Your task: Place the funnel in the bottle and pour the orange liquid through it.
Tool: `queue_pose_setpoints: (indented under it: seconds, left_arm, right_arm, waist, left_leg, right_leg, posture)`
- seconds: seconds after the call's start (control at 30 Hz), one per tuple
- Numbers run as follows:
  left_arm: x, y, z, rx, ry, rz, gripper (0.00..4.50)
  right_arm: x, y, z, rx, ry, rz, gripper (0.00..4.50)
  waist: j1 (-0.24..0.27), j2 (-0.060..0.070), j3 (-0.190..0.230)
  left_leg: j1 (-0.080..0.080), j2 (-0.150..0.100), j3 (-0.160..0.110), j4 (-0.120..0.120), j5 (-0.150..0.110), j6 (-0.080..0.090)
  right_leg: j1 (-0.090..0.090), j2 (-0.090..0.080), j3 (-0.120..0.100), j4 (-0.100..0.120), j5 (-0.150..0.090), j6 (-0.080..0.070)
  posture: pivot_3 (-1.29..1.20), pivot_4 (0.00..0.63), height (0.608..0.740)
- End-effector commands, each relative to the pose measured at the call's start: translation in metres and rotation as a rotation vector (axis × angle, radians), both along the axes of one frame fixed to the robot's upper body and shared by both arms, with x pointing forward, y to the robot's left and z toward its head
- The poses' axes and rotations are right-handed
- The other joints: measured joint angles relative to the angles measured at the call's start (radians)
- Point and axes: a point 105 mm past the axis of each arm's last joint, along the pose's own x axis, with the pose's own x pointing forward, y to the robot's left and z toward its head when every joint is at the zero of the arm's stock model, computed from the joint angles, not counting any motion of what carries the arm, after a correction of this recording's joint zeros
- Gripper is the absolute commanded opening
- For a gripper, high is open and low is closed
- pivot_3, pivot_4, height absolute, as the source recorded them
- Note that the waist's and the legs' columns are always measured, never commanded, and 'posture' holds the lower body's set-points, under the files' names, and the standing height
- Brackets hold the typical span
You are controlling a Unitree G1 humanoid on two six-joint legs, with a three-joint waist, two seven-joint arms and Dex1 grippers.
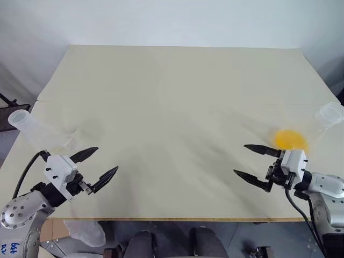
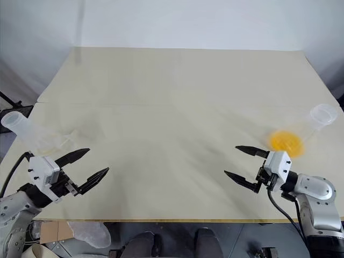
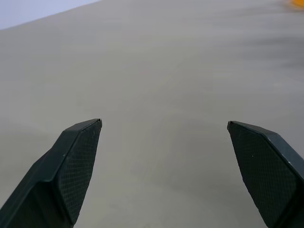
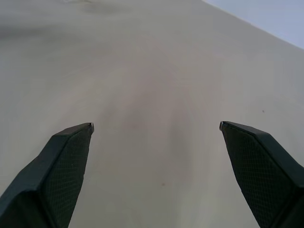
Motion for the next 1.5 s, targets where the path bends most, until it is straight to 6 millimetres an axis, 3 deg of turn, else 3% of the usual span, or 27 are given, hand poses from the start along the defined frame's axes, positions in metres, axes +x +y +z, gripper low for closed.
queue_pose_setpoints:
  seconds: [0.03, 0.2, 0.27, 0.5, 0.6, 0.7, 0.9, 1.1, 1.5]
  left_arm:
    - [-0.003, -0.001, 0.009, 0.024, -0.051, 0.006, 4.50]
    - [-0.005, 0.009, 0.012, -0.030, -0.092, 0.091, 4.50]
    - [-0.013, 0.023, 0.010, -0.088, -0.106, 0.178, 4.50]
    - [-0.077, 0.098, -0.025, -0.320, -0.131, 0.744, 4.50]
    - [-0.098, 0.112, -0.032, -0.367, -0.148, 0.875, 4.50]
    - [-0.104, 0.117, -0.035, -0.389, -0.156, 0.912, 4.50]
    - [-0.070, 0.116, -0.007, -0.409, -0.187, 0.805, 4.50]
    - [-0.022, 0.139, 0.032, -0.302, -0.173, 0.851, 4.50]
    - [0.026, 0.167, 0.052, -0.248, -0.126, 0.907, 4.50]
  right_arm:
    - [0.001, 0.003, 0.003, 0.004, -0.023, 0.020, 4.46]
    - [0.006, 0.012, 0.004, 0.038, -0.015, 0.040, 4.46]
    - [0.010, 0.023, 0.009, 0.082, -0.017, 0.060, 4.46]
    - [0.012, 0.095, 0.035, 0.216, -0.048, 0.266, 4.46]
    - [0.011, 0.110, 0.041, 0.211, -0.072, 0.314, 4.46]
    - [0.015, 0.116, 0.044, 0.206, -0.095, 0.323, 4.46]
    - [0.018, 0.110, 0.033, 0.150, -0.086, 0.319, 4.46]
    - [0.019, 0.110, 0.032, 0.167, -0.086, 0.306, 4.46]
    - [0.016, 0.120, 0.035, 0.207, -0.086, 0.306, 4.46]
  waist:
    - [0.000, 0.000, 0.000]
    - [-0.001, 0.000, 0.000]
    - [-0.005, 0.000, 0.000]
    - [-0.008, -0.001, 0.001]
    - [0.008, -0.004, 0.000]
    - [0.018, -0.005, 0.000]
    - [0.025, -0.006, -0.001]
    - [0.015, -0.006, 0.000]
    - [-0.002, -0.005, 0.000]
  left_leg:
    - [0.000, 0.000, 0.000, 0.000, 0.000, 0.000]
    - [0.000, 0.000, 0.000, 0.000, 0.000, 0.000]
    - [0.000, 0.000, 0.000, 0.000, 0.000, 0.000]
    - [0.001, 0.002, 0.001, 0.000, -0.001, -0.001]
    - [0.000, 0.001, -0.001, 0.001, -0.002, -0.001]
    - [-0.001, 0.000, -0.002, 0.002, -0.003, 0.001]
    - [-0.002, 0.000, -0.003, 0.002, -0.005, 0.001]
    - [-0.002, 0.000, -0.003, 0.004, -0.004, 0.000]
    - [-0.003, 0.001, -0.004, 0.002, -0.004, -0.001]
  right_leg:
    - [0.000, 0.000, 0.000, 0.000, 0.000, 0.000]
    - [0.000, 0.000, 0.000, 0.000, 0.000, 0.000]
    - [0.000, 0.000, 0.000, 0.000, 0.000, 0.000]
    - [-0.001, 0.000, -0.001, 0.000, 0.000, 0.000]
    - [0.000, -0.001, -0.001, 0.000, 0.000, 0.000]
    - [0.000, -0.002, 0.000, -0.002, 0.000, 0.000]
    - [0.000, -0.002, -0.002, -0.003, 0.000, 0.000]
    - [0.000, -0.001, -0.006, 0.000, 0.000, 0.000]
    - [-0.001, -0.001, -0.020, 0.004, 0.001, 0.001]
  posture:
    - [0.00, 0.150, 0.740]
    - [0.00, 0.150, 0.740]
    - [0.00, 0.150, 0.740]
    - [0.00, 0.150, 0.740]
    - [0.00, 0.150, 0.740]
    - [0.00, 0.150, 0.740]
    - [0.00, 0.150, 0.740]
    - [0.00, 0.150, 0.740]
    - [0.00, 0.150, 0.740]
